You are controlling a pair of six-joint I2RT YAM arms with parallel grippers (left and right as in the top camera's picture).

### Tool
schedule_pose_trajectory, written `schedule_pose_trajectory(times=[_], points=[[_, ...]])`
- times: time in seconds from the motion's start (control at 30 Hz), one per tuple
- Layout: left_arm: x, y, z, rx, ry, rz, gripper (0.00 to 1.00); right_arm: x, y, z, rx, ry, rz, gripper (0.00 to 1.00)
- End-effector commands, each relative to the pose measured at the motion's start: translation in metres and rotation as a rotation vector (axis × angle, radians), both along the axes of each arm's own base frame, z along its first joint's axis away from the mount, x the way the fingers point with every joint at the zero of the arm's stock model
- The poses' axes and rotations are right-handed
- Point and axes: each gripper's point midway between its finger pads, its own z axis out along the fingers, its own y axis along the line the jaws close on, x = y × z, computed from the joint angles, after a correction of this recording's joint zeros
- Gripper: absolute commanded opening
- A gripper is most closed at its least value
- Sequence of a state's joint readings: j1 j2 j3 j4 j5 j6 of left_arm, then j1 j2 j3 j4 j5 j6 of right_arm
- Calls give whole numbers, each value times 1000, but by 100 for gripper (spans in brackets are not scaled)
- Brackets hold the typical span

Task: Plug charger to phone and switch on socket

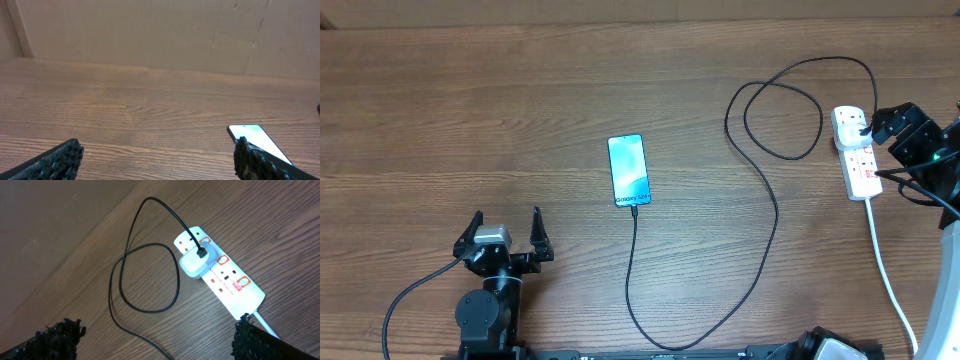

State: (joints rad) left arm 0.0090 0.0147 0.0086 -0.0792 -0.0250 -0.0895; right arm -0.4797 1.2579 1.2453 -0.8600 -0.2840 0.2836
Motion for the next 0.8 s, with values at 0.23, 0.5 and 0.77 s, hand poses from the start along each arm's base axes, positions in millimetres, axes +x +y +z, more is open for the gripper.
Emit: schedule_pose_trajectory(times=[0.23,0.5,0.77], points=[[0,-1,1,13,-9,-13,100,2,-3,8,-14,-19,-3,100],[0,-1,1,13,-9,-13,100,2,-3,8,-14,-19,-3,100],[0,-1,1,13,-9,-13,100,-3,-9,23,-73,-58,-37,100]])
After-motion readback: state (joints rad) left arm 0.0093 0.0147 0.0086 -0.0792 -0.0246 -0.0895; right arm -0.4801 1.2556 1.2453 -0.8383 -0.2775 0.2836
